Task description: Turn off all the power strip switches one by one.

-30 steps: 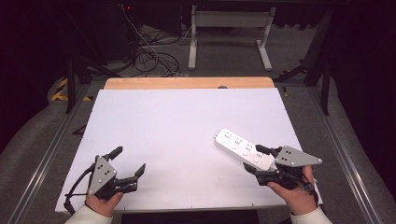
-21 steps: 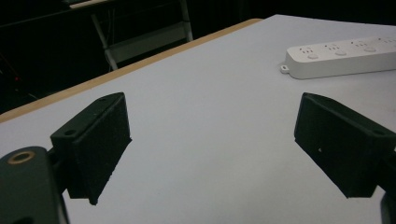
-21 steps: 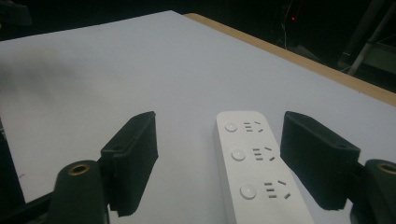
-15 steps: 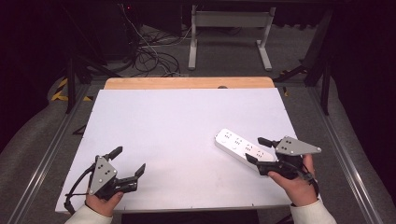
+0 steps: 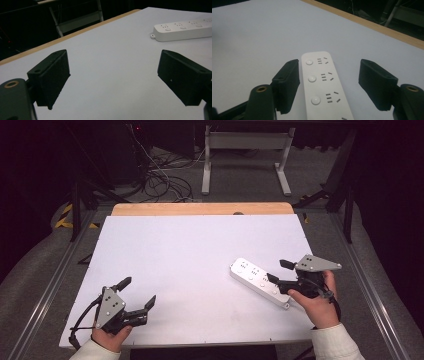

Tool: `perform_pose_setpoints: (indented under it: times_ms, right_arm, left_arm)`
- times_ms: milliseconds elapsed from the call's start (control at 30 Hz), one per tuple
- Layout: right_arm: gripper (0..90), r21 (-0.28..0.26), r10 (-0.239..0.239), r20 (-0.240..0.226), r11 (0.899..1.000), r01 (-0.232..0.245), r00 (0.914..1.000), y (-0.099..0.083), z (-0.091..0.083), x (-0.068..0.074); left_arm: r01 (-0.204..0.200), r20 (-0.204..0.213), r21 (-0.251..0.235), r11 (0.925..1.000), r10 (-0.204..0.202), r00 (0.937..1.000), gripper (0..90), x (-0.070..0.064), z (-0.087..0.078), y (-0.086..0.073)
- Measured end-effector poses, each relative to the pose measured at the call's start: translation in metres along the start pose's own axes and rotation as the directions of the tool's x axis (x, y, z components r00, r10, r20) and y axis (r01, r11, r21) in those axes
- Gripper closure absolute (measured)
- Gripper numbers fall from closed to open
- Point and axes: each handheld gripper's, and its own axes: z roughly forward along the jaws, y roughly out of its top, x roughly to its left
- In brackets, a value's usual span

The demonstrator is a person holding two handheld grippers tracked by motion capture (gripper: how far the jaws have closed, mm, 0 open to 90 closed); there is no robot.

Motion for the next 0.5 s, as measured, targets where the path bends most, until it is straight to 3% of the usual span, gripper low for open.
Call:
perform_pose_setpoints:
  times_ms: [300, 367, 500]
  right_arm:
    - [42.0, 0.053, 0.015, 0.014, 0.998, -0.015, 0.9998, -0.0016, 0.0061, -0.0075]
    - [47.3, 0.065, 0.022, 0.002, 0.998, -0.022, 0.9998, -0.0018, 0.007, -0.0078]
    - [58.2, 0.073, -0.018, -0.032, 0.997, 0.02, 0.9993, 0.0025, 0.0071, -0.0051]
  left_arm:
    - [0.005, 0.001, -0.002, 1.0, -0.005, 1.0, 11.3, -0.0003, -0.0003, 0.0]
    - [0.005, 0.001, -0.002, 1.0, -0.005, 1.0, 11.3, -0.0002, -0.0002, -0.0001]
    - [0.004, 0.007, -0.001, 1.0, -0.004, 1.0, 11.3, -0.0004, 0.0008, -0.0002]
